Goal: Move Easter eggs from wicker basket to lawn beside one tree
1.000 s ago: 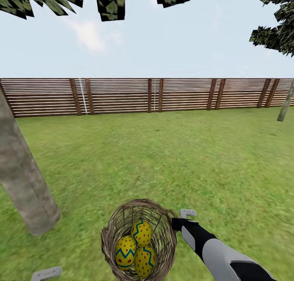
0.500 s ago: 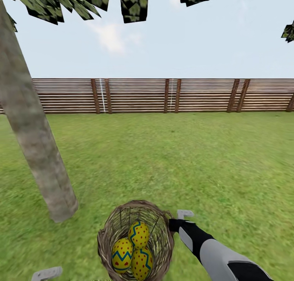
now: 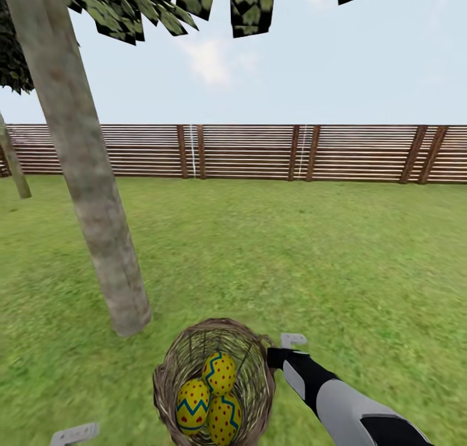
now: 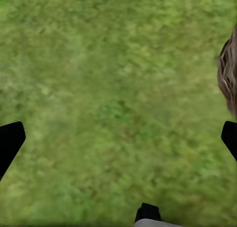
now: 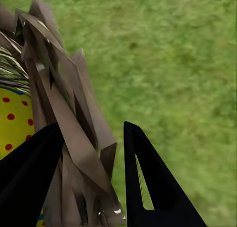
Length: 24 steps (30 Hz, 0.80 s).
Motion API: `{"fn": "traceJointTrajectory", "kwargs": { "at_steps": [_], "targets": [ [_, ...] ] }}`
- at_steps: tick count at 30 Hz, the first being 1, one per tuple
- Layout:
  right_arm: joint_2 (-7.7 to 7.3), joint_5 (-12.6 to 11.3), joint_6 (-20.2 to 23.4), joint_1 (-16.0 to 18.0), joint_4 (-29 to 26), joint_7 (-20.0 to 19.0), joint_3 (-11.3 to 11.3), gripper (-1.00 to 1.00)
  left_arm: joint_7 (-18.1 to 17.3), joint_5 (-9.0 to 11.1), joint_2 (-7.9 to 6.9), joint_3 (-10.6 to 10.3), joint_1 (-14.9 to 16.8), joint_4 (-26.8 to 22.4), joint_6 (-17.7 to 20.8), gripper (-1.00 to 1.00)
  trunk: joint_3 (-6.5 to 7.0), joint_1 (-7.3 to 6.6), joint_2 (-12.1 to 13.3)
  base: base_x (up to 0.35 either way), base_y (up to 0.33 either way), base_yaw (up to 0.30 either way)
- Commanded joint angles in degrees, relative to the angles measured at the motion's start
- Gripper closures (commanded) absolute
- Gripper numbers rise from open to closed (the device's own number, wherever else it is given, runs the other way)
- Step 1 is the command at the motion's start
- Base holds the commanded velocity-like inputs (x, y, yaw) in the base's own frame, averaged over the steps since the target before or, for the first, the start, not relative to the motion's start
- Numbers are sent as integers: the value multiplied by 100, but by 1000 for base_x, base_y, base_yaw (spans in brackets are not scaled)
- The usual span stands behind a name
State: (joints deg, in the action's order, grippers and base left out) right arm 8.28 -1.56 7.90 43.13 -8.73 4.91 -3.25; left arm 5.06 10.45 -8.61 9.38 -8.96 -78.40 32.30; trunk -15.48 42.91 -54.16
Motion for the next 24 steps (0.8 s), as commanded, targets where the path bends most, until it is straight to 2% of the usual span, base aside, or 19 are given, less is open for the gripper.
{"fn": "traceJointTrajectory", "kwargs": {
  "at_steps": [1, 12, 24],
  "targets": [
    [6, -38, 27, 3, -15, 1, -70, 100, 49, 68, -2, -6, -1, -10, 23, -100, -6, 1, -6, 0, 0, 290],
    [7, -38, 27, 3, -15, 1, -70, 100, 22, 92, 0, 6, 0, 197, -149, -100, -6, 1, -6, 0, 0, 290],
    [11, -43, 20, 3, 88, 1, -70, 100, 32, 95, 30, 20, 0, 235, -760, -100, -6, 1, -6, 0, 0, 290]
  ]
}}
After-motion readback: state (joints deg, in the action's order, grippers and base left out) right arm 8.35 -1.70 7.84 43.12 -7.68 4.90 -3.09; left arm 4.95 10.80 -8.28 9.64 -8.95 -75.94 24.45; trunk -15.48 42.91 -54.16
